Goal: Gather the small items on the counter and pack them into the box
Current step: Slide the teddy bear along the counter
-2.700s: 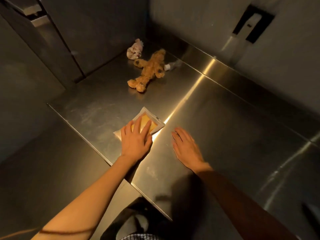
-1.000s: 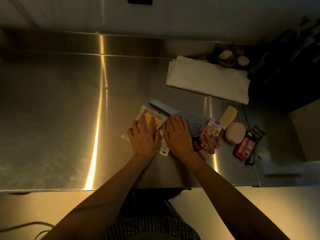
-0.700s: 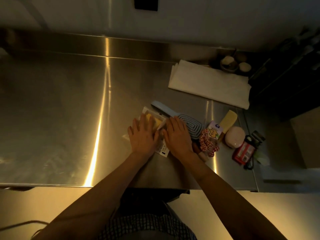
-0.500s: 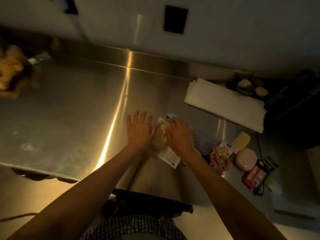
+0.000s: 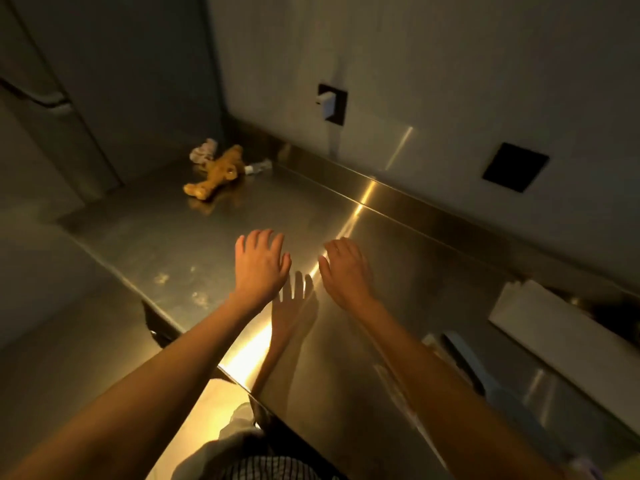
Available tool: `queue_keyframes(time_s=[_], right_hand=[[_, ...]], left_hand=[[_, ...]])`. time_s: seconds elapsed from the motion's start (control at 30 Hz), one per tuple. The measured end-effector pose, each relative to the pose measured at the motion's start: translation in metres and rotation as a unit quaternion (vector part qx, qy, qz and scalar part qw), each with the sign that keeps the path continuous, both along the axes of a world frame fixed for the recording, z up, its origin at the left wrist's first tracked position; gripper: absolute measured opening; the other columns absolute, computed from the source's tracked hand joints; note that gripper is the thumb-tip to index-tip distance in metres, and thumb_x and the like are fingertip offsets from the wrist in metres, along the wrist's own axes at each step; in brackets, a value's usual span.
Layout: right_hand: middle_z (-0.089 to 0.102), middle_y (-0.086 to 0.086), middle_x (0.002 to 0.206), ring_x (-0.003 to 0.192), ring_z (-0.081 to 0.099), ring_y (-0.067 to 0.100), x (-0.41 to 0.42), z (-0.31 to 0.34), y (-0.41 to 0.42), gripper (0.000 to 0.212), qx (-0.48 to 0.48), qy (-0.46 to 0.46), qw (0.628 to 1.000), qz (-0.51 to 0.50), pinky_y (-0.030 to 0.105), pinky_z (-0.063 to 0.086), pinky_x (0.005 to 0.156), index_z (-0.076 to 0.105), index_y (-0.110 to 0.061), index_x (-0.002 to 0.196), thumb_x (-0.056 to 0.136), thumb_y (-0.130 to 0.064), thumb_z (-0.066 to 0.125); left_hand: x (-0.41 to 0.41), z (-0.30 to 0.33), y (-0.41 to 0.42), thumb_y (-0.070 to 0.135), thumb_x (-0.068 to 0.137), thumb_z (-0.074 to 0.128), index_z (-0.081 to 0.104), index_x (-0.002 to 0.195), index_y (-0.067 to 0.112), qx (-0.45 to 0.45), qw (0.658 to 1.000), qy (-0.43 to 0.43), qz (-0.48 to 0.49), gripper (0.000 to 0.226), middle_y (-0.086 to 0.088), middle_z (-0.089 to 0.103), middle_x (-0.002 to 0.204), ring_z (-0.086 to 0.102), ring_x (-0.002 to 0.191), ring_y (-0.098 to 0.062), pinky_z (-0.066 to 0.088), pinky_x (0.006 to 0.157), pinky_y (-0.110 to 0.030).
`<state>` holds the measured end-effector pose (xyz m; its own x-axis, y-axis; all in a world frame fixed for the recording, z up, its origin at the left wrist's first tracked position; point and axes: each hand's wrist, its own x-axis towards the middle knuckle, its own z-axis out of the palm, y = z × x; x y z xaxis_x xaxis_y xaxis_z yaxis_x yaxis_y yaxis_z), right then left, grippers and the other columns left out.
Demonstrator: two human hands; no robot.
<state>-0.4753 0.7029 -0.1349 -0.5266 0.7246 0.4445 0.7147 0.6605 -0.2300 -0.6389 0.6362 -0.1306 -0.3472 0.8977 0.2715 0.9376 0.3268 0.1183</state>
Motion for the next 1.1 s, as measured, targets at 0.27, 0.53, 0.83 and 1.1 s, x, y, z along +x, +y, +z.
queue_keyframes(time_s=[0.27, 0.53, 0.83, 1.1], right_hand=[[0.065, 0.012, 0.111, 0.109, 0.056, 0.030, -0.107, -0.001, 0.026, 0.033, -0.011, -0.020, 0.998, 0.064, 0.040, 0.043, 0.093, 0.063, -0.006, 0.114, 0.093, -0.027, 0.047], [0.056, 0.011, 0.130, 0.127, 0.043, 0.027, -0.218, -0.020, 0.082, 0.039, -0.075, -0.059, 0.995, 0.038, 0.039, 0.034, 0.104, 0.052, -0.008, 0.131, 0.100, -0.028, 0.040], [0.051, 0.013, 0.135, 0.129, 0.040, 0.026, -0.305, -0.033, 0.161, 0.041, -0.094, -0.055, 0.994, 0.005, 0.038, 0.034, 0.105, 0.049, -0.007, 0.134, 0.100, -0.028, 0.041], [0.053, 0.011, 0.133, 0.124, 0.046, 0.024, -0.345, -0.055, 0.246, 0.041, -0.093, -0.051, 0.994, 0.011, 0.040, 0.039, 0.104, 0.047, -0.010, 0.135, 0.096, -0.023, 0.048]], left_hand=[[-0.105, -0.013, 0.010, 0.043, 0.097, 0.039, 0.039, 0.144, 0.017, -0.041, 0.998, -0.011, 0.045, 0.053, -0.012, 0.035, 0.151, 0.027, 0.139, -0.033, 0.021, 0.113, -0.050], [-0.221, -0.027, 0.071, 0.040, 0.095, 0.046, 0.043, 0.141, 0.013, -0.053, 0.998, -0.031, 0.018, 0.054, -0.017, 0.038, 0.148, 0.031, 0.136, -0.037, 0.023, 0.110, -0.051], [-0.314, -0.044, 0.158, 0.040, 0.089, 0.044, 0.051, 0.132, 0.009, -0.055, 0.996, -0.060, -0.024, 0.054, -0.019, 0.047, 0.140, 0.041, 0.129, -0.041, 0.032, 0.104, -0.053], [-0.355, -0.062, 0.236, 0.054, 0.091, 0.033, 0.037, 0.144, 0.017, -0.079, 0.991, -0.091, -0.053, 0.065, -0.015, 0.031, 0.152, 0.028, 0.137, -0.039, 0.022, 0.112, -0.054]])
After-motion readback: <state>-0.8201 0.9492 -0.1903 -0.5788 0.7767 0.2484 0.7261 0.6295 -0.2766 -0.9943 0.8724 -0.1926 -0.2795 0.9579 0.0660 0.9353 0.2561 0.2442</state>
